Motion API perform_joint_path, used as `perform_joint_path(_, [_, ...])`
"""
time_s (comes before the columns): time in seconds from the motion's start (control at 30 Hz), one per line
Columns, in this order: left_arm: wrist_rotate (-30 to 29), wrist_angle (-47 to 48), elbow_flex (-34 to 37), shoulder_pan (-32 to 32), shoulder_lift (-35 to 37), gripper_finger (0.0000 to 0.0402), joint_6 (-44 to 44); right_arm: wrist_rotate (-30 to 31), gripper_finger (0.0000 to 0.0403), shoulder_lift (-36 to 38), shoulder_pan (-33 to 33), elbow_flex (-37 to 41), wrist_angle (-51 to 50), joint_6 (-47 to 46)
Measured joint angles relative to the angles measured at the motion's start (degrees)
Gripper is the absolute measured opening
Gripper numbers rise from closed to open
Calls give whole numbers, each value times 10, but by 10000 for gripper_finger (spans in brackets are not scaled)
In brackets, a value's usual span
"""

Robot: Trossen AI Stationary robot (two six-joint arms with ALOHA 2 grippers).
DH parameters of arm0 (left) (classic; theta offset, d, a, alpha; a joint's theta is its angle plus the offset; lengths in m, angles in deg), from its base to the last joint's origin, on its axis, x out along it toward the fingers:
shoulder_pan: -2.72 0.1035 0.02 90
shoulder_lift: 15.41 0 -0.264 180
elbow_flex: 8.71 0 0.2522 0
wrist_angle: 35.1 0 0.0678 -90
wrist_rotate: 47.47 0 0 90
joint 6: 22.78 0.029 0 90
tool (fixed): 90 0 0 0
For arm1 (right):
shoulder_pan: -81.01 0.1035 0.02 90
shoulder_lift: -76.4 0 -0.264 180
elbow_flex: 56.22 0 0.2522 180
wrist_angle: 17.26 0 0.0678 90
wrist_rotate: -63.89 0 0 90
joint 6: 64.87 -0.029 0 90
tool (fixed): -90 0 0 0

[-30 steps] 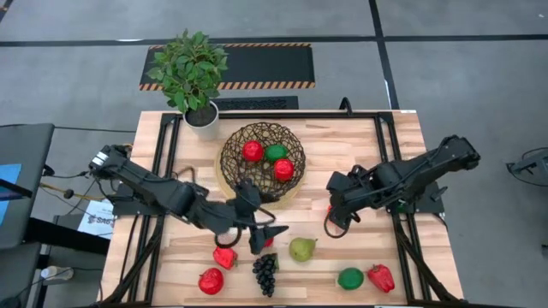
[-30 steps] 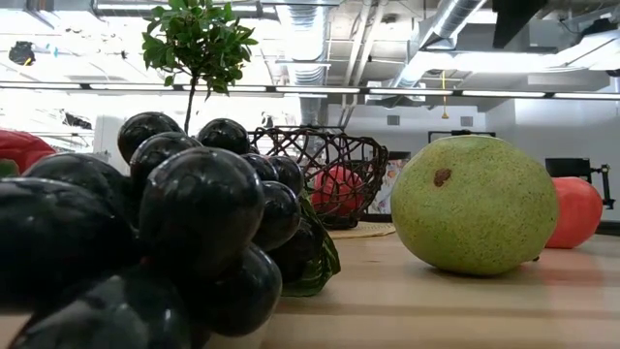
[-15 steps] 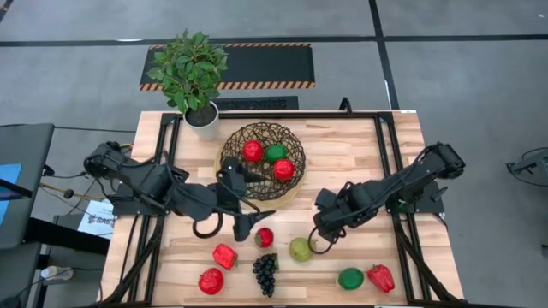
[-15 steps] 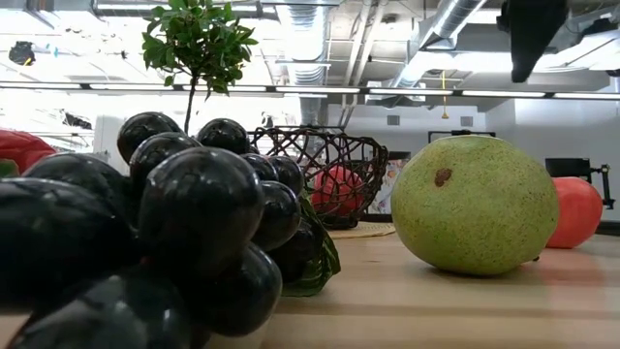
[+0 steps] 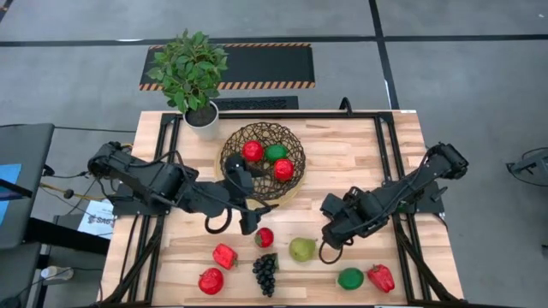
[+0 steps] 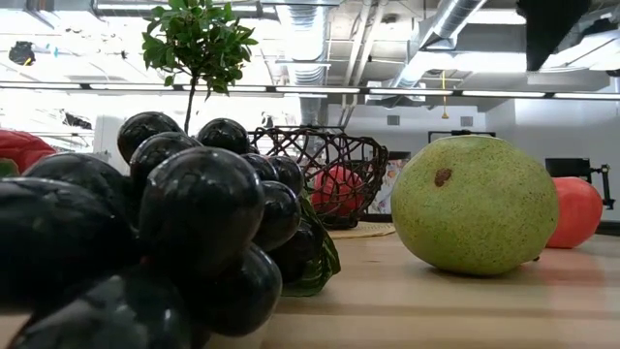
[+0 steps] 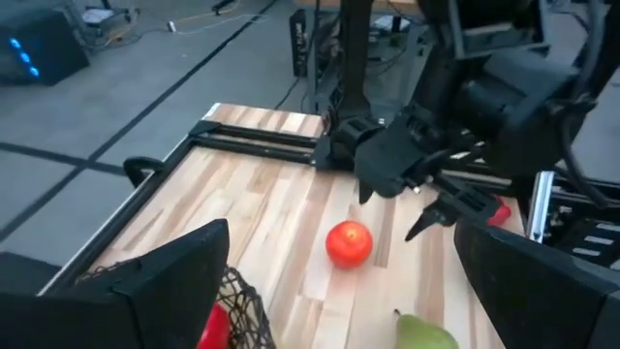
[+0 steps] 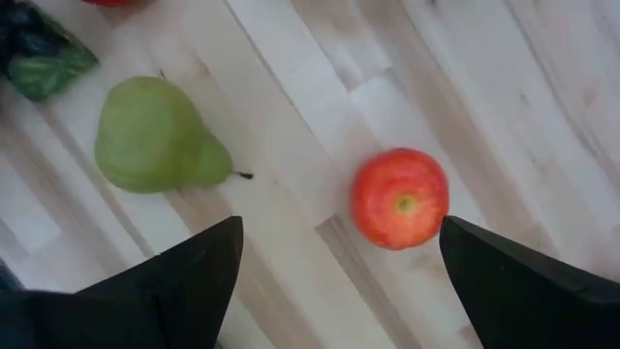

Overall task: Build produce basket
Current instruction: Put the orange apple into the basket

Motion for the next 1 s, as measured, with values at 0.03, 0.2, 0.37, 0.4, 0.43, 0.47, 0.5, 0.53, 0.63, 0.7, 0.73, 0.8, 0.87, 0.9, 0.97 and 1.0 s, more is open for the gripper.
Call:
perform_joint_path(0.03, [1, -2, 0, 1, -1, 387, 0, 2, 368, 2, 1, 13, 0, 2])
perform_joint_path(0.2, [36, -7, 1, 24, -11, 387, 0, -8, 368, 7, -1, 123, 27, 22])
perform_joint_path(0.37, [76, -23, 0, 42, -9, 387, -12, -43, 368, 32, 4, 184, 36, 22])
perform_joint_path(0.4, [74, -24, 0, 42, -9, 387, -12, -44, 368, 40, 5, 186, 38, 28])
perform_joint_path(0.43, [72, -25, 0, 42, -9, 387, -12, -45, 368, 49, 6, 189, 45, 37])
perform_joint_path(0.47, [72, -26, 0, 44, -9, 387, -11, -45, 368, 57, 6, 194, 57, 43])
perform_joint_path(0.5, [73, -29, 0, 46, -9, 387, -11, -44, 368, 67, 5, 201, 74, 52])
perform_joint_path(0.53, [74, -29, 0, 48, -14, 387, -13, -43, 368, 77, 4, 211, 96, 65])
perform_joint_path(0.63, [80, -19, 1, 55, -22, 387, -17, -44, 368, 106, -12, 252, 144, 104])
perform_joint_path(0.7, [83, -22, 1, 60, -22, 387, -30, -49, 368, 120, -27, 273, 151, 115])
perform_joint_path(0.73, [86, -26, -1, 64, -22, 387, -38, -50, 368, 126, -33, 279, 152, 120])
perform_joint_path(0.8, [84, -23, -1, 66, -24, 387, -42, -45, 368, 137, -45, 288, 160, 144])
perform_joint_path(0.87, [76, -21, 0, 66, -25, 387, -42, -45, 368, 142, -59, 297, 180, 176])
perform_joint_path(0.9, [73, -22, 0, 66, -26, 387, -43, -45, 368, 142, -70, 300, 189, 192])
perform_joint_path(0.97, [69, -20, 0, 65, -28, 387, -43, -56, 368, 142, -89, 309, 208, 211])
perform_joint_path(1.0, [63, -16, 0, 65, -31, 387, -43, -63, 368, 141, -96, 314, 222, 221])
